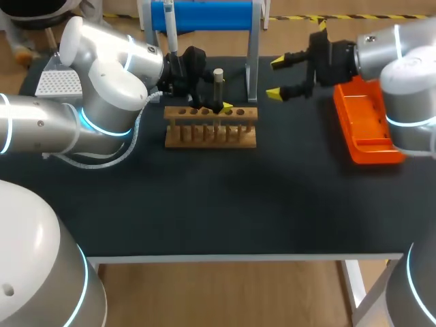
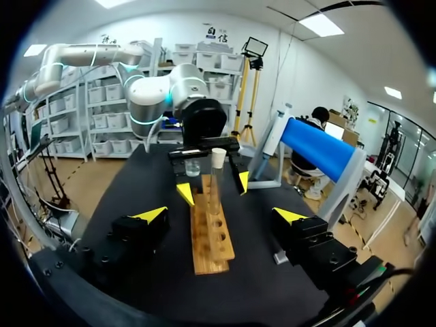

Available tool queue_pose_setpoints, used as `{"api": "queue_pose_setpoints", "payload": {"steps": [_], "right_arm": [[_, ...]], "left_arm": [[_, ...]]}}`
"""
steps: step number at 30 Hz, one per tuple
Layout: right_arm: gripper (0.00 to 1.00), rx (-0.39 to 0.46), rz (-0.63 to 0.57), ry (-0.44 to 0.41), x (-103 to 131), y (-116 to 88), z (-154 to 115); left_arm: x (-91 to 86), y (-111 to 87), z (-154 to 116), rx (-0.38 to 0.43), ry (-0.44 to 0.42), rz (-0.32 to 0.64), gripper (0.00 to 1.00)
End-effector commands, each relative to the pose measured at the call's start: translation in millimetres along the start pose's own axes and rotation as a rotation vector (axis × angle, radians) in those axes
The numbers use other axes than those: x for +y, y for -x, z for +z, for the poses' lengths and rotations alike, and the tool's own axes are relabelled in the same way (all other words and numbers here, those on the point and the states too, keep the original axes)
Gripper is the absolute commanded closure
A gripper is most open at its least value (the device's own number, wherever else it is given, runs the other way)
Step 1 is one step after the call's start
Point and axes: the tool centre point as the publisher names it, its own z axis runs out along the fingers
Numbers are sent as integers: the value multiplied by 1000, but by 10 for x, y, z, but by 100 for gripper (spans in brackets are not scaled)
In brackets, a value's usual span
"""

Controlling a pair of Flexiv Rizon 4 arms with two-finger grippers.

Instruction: Invert the test tube, pick up the pipette, mount the tip to pipette, aspirate from beaker and dispense into the tube, eject the tip, return the pipette, and cap with the stopper.

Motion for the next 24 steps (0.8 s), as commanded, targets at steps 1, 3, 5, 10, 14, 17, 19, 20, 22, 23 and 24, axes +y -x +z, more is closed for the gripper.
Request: {"api": "queue_pose_setpoints", "payload": {"steps": [1, 3, 5, 10, 14, 17, 19, 20, 22, 23, 24], "right_arm": [[0, -34, 0, -5, 14, -57, -29], [0, -34, 0, -5, 14, -57, -29], [0, -34, 0, -5, 14, -57, -29], [0, -34, 0, -5, 14, -57, -29], [0, -34, 0, -5, 14, -57, -29], [0, -34, 0, -5, 14, -57, -29], [0, -34, 0, -5, 14, -57, -29], [0, -34, 0, -5, 14, -57, -29], [0, -34, 0, -5, 14, -57, -29], [0, -34, 0, -5, 14, -57, -29], [0, -34, 0, -5, 14, -57, -29]], "left_arm": [[-3, 3, -1, 1, 2, -1, 0], [24, -4, -55, -22, 13, -7, 0], [61, -9, -118, -52, 27, -18, 0], [91, -48, -266, -82, 46, -28, 0], [115, -116, -425, -134, 67, -47, 0], [148, -193, -581, -192, 89, -75, 0], [169, -251, -683, -238, 88, -95, 0], [178, -278, -725, -261, 90, -107, 0], [179, -328, -769, -307, 95, -133, 0], [179, -328, -769, -307, 95, -133, 0], [179, -328, -769, -307, 95, -133, 0]]}}
